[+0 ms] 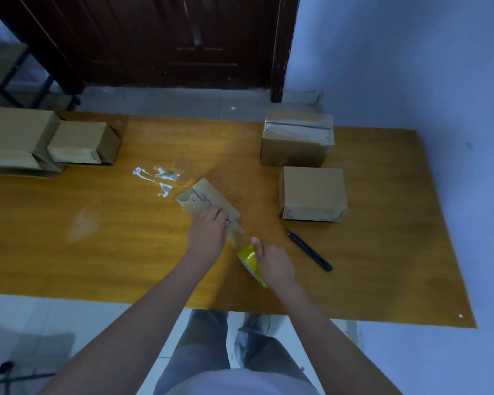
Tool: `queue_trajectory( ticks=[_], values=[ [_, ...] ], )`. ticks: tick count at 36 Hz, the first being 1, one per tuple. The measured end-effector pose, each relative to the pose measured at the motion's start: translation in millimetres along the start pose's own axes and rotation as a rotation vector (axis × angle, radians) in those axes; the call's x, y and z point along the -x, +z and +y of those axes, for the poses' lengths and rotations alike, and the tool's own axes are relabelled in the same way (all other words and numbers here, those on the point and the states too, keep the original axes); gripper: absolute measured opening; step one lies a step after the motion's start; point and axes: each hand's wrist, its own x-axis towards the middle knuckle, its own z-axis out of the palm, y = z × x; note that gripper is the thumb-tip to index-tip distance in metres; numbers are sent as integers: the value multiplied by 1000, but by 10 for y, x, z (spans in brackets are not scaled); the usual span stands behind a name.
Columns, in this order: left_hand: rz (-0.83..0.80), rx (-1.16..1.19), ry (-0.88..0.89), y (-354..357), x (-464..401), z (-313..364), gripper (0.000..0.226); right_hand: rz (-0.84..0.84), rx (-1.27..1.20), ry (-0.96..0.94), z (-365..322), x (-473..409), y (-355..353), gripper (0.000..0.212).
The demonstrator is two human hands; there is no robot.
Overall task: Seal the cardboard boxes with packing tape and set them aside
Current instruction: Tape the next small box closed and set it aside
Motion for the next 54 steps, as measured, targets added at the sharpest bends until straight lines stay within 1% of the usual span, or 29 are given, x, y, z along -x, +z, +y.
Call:
queue_trajectory(
  ticks=[1,2,4,5,7,11,12,13,15,16,18,20,25,27,29,30,31,34,35,37,39,43,45,50,52,54],
  values=[
    [-30,-21,-20,-11,30,69,31,1,-15,-7,4,4,-11,55],
    [-82,-43,-51,-12,58,138,36,-3,-35,-14,8,9,-18,54],
    [-210,-91,-118,-14,116,246,65,-13,-102,-10,20,18,-20,57],
    [-249,-113,-126,-14,141,281,77,-20,-147,4,27,23,-19,56],
    [-293,-150,-125,-12,175,312,94,-41,-230,30,44,36,-13,51],
    [-287,-136,-125,-12,168,316,98,-87,-299,66,105,48,-29,44],
    [-296,-133,-127,-19,165,318,100,-54,-268,75,144,39,-41,42],
    [-312,-136,-133,-24,161,315,104,20,-177,96,197,20,-61,42],
    [-339,-140,-135,-33,157,303,115,200,82,195,332,-41,-136,43],
    [-340,-134,-131,-29,157,293,120,244,165,252,411,-78,-181,43],
    [-343,-133,-129,-3,158,267,125,202,240,330,567,-149,-260,43],
    [-350,-122,-139,45,157,230,133,123,315,324,717,-208,-275,41],
    [-367,-128,-160,105,148,180,130,88,488,121,870,-207,-229,22],
    [-373,-138,-163,101,139,194,126,72,473,61,880,-187,-246,17],
    [-371,-165,-173,88,131,209,121,57,397,21,855,-161,-308,8],
    [-369,-187,-178,84,133,208,119,72,382,-26,826,-131,-346,9],
    [-365,-203,-182,83,139,201,118,118,397,-111,785,-101,-392,10],
    [-364,-207,-188,96,165,171,117,358,465,-475,673,-56,-492,19],
    [-362,-204,-189,101,168,166,118,430,457,-579,618,-69,-526,19],
    [-354,-198,-192,103,158,173,118,501,460,-701,463,-110,-608,13],
    [-353,-199,-191,95,146,188,119,509,503,-768,285,-170,-661,12],
    [-360,-202,-190,86,164,185,125,425,639,-858,53,-274,-607,11],
    [-360,-196,-193,87,173,186,124,376,694,-868,-11,-300,-578,10],
    [-355,-196,-191,98,183,183,115,269,796,-800,-77,-356,-554,13],
    [-339,-189,-181,110,190,176,115,255,826,-769,-109,-354,-559,11],
    [-330,-181,-173,115,194,169,114,240,846,-731,-133,-356,-543,15]
  ],
)
